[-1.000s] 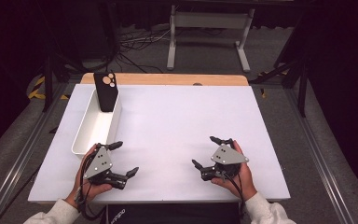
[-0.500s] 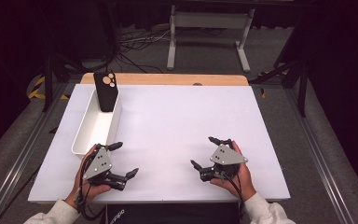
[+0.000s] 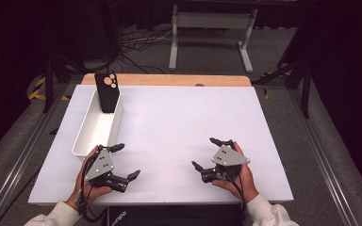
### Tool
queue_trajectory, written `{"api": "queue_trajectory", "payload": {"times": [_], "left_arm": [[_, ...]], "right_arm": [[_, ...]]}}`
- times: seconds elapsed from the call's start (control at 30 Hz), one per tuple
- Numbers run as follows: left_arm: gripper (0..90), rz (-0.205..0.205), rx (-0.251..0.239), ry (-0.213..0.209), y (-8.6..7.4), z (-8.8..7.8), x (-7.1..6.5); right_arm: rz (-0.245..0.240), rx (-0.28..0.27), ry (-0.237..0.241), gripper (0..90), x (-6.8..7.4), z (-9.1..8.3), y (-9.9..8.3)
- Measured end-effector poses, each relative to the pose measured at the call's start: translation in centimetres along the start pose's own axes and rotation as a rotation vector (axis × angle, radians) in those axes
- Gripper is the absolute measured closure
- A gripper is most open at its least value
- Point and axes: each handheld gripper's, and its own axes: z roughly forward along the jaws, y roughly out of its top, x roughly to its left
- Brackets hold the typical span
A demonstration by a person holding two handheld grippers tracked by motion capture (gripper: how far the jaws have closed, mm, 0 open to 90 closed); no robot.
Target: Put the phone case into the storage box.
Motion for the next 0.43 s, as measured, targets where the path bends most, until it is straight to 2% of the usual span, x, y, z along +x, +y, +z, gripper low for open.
{"api": "queue_trajectory", "payload": {"times": [0.43], "left_arm": [[2.5, 0.002, 0.011, -0.001, 0.02, 0.26, -0.04]], "right_arm": [[0.022, -0.006, 0.009, 6.0, -0.38, -0.04, -0.02]]}}
